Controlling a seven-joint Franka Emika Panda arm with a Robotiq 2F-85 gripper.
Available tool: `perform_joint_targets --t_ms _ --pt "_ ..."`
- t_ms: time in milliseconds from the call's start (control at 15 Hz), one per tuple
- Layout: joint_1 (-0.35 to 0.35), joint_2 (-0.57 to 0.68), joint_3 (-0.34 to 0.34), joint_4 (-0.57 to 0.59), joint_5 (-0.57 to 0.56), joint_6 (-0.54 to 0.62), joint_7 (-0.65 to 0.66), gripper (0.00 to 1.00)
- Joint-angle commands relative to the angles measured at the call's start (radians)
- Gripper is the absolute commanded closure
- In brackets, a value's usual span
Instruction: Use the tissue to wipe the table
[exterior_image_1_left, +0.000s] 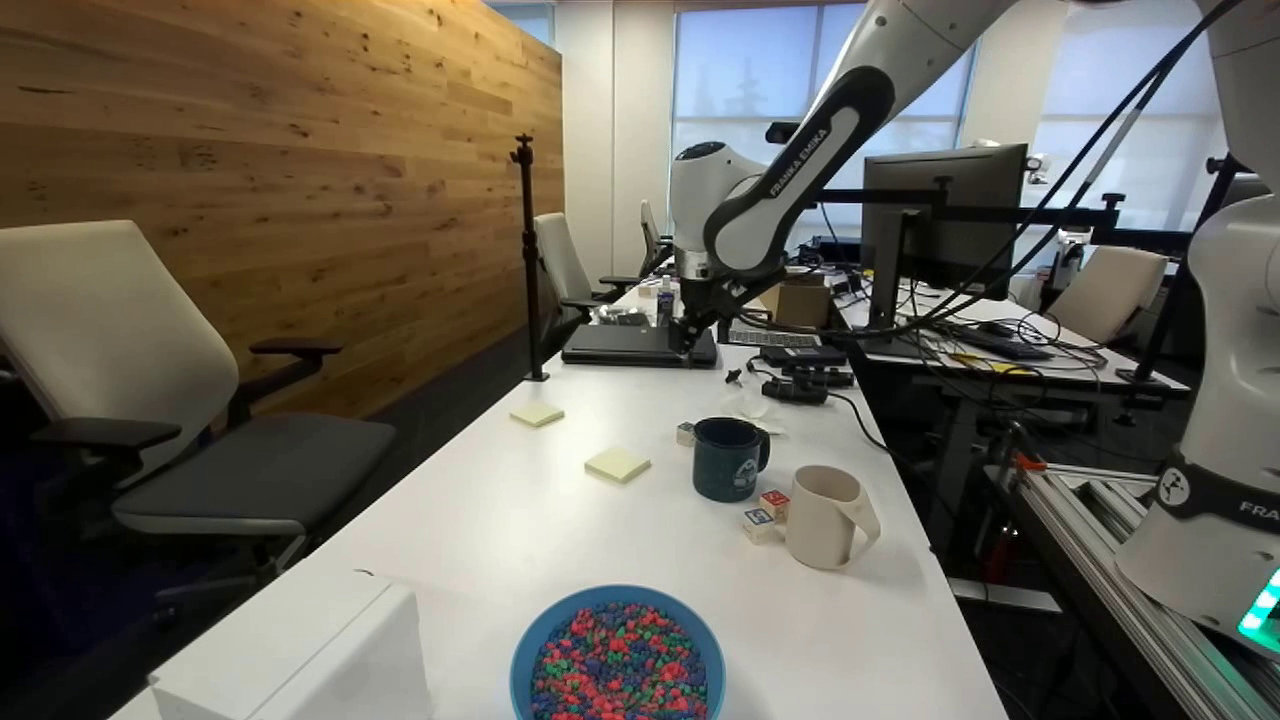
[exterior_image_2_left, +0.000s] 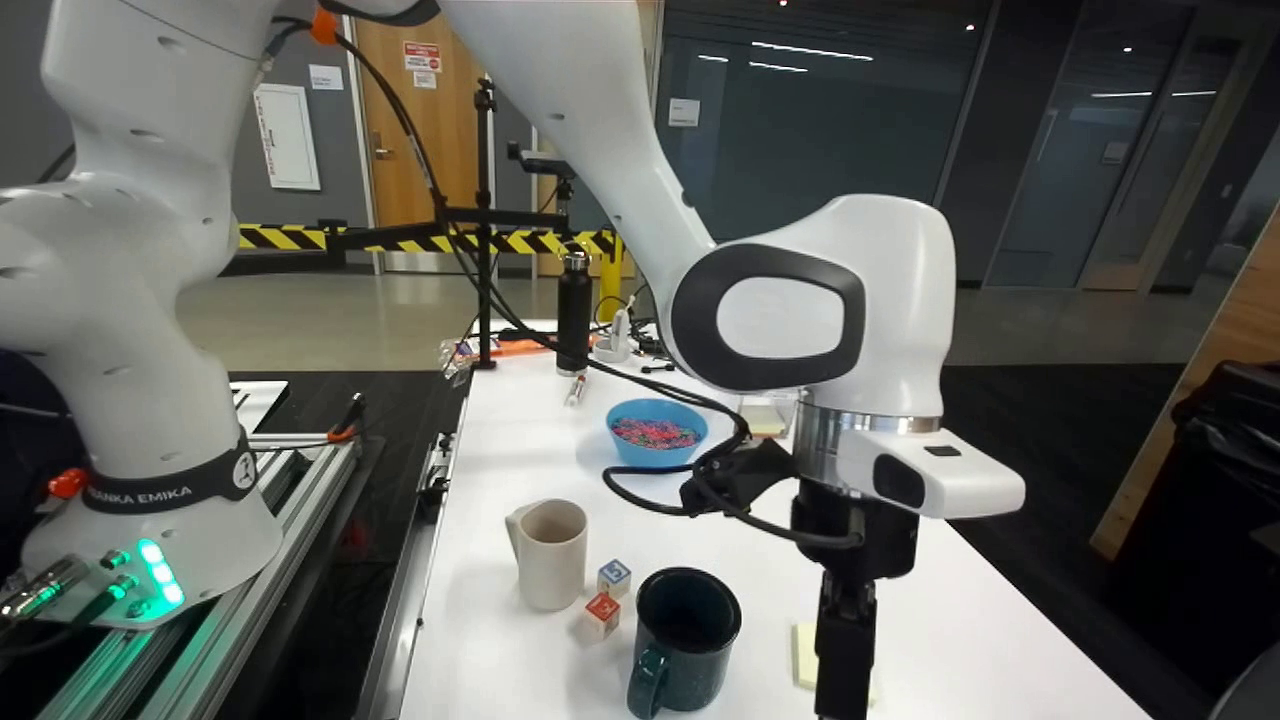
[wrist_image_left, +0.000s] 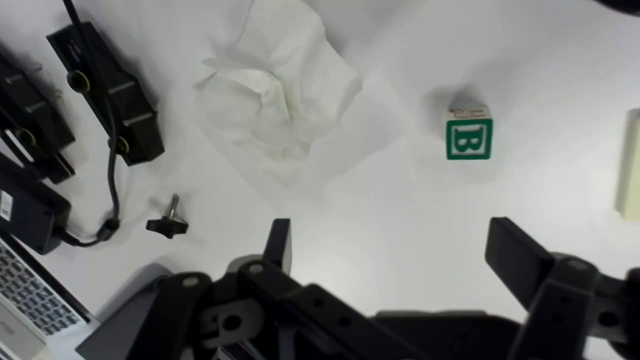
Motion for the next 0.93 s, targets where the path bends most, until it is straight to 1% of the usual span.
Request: perform_joint_targets --t_ms 0,200,400,867 --pt "-0.038 -0.098 0.058 -0.095 -0.052 0.062 -0.12 0.0" --pt "-0.056 -0.129 0.088 -0.127 -0.042 0.081 -0.192 0.0" --pt "-0.077 -0.151 0.115 -0.147 -0.023 0.082 -0.238 0.0" --pt "-0.109 -0.184 0.151 -0.176 -0.009 0.076 -0.268 0.0"
